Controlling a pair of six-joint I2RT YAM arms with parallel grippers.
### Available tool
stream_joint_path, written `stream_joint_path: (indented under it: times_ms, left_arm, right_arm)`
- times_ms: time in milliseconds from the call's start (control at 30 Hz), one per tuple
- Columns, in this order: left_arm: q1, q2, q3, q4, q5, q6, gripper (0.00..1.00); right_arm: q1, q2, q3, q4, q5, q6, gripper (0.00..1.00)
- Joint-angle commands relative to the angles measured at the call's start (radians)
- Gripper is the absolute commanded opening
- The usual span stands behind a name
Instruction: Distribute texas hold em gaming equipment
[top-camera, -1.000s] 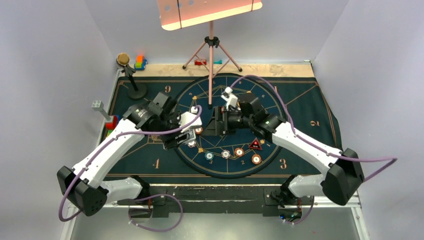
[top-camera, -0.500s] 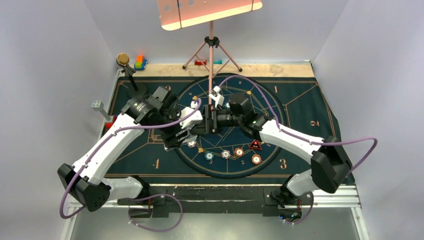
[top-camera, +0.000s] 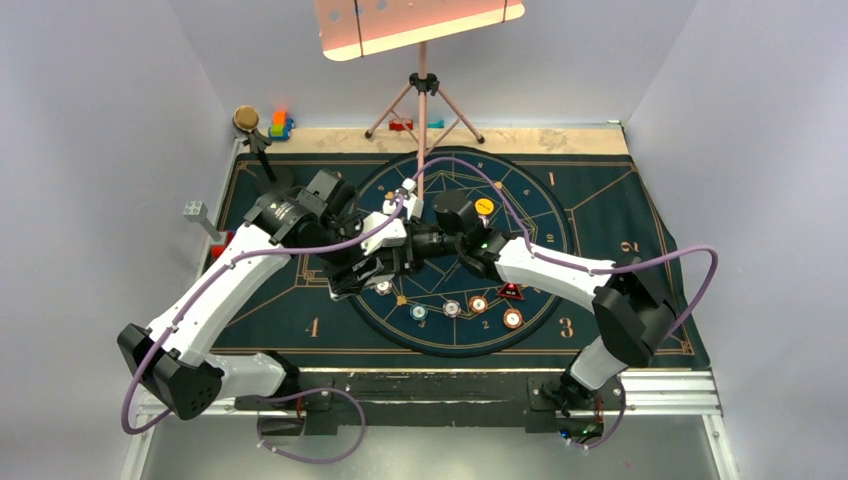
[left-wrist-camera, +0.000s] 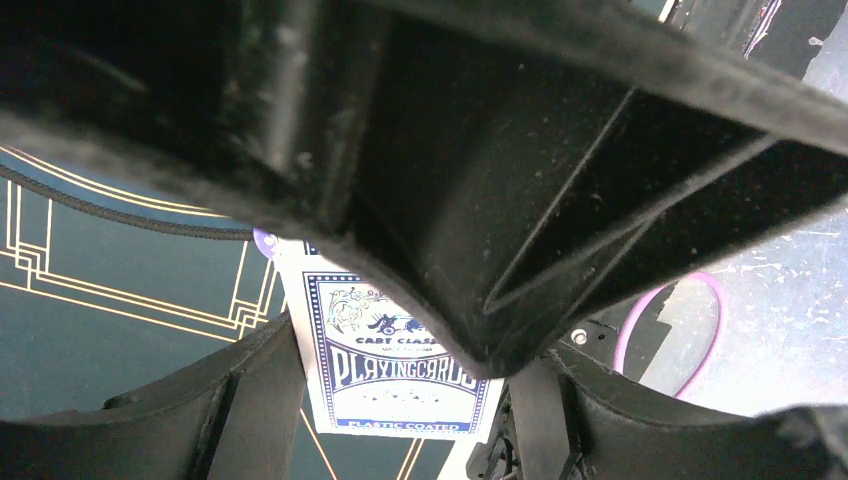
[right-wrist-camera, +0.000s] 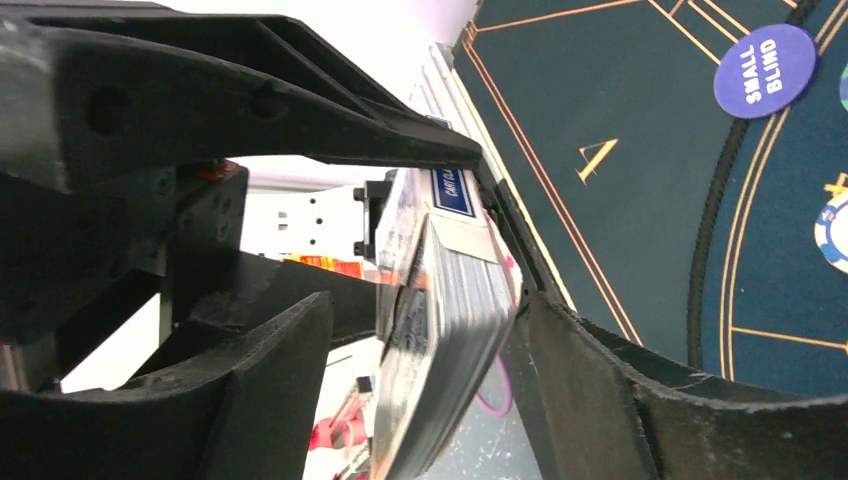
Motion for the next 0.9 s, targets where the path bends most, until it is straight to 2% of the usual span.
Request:
stream_joint_path:
  times_ms: [0,67,200,233,267,333,433,500,567,600,867]
  left_arm:
    - [0.000,-0.012,0.023,0.019,0.008,-0.022,0.00]
    - [0.001,-0.016,0.023,0.025,0.007,-0.025,0.00]
    - [0.000,-0.021,0.023,0.026,0.002,-0.027,0.00]
    - [0.001,-0.024,0.023,0.026,-0.001,-0.027,0.03]
    - [0.001,-0.027,0.020,0.028,-0.003,-0.026,0.09]
    - [0.001,-0.036,0.012,0.033,-0.011,-0.024,0.28]
    - [0.001,-0.050,-0.013,0.052,-0.025,-0.020,0.54]
    - [0.001,-0.058,-0.030,0.067,-0.036,-0.018,0.67]
    - [0.001,-0.068,-0.051,0.080,-0.046,-0.017,0.90]
    - [0.001,-0.074,-0.064,0.085,-0.048,-0.012,0.98]
    - [0.002,-0.105,-0.141,0.106,-0.056,0.030,1.00]
  right_arm:
    - [0.002,0.007,0.006,0.115,-0.033,0.057,0.70]
    - [0.002,0.013,-0.002,0.138,-0.032,0.076,0.59]
    - [0.002,0.021,-0.014,0.169,-0.046,0.101,0.31]
    - [0.002,0.022,-0.017,0.174,-0.050,0.106,0.26]
    - [0.002,0.021,-0.019,0.177,-0.056,0.110,0.22]
    - [0.002,0.021,-0.032,0.202,-0.073,0.131,0.17]
    - [-0.001,0.023,-0.056,0.258,-0.093,0.174,0.13]
    - [-0.005,0.027,-0.070,0.309,-0.107,0.205,0.12]
    - [-0.011,0.029,-0.085,0.349,-0.117,0.237,0.11]
    - [-0.012,0.028,-0.086,0.357,-0.118,0.243,0.11]
    - [-0.014,0.023,-0.074,0.331,-0.118,0.230,0.08]
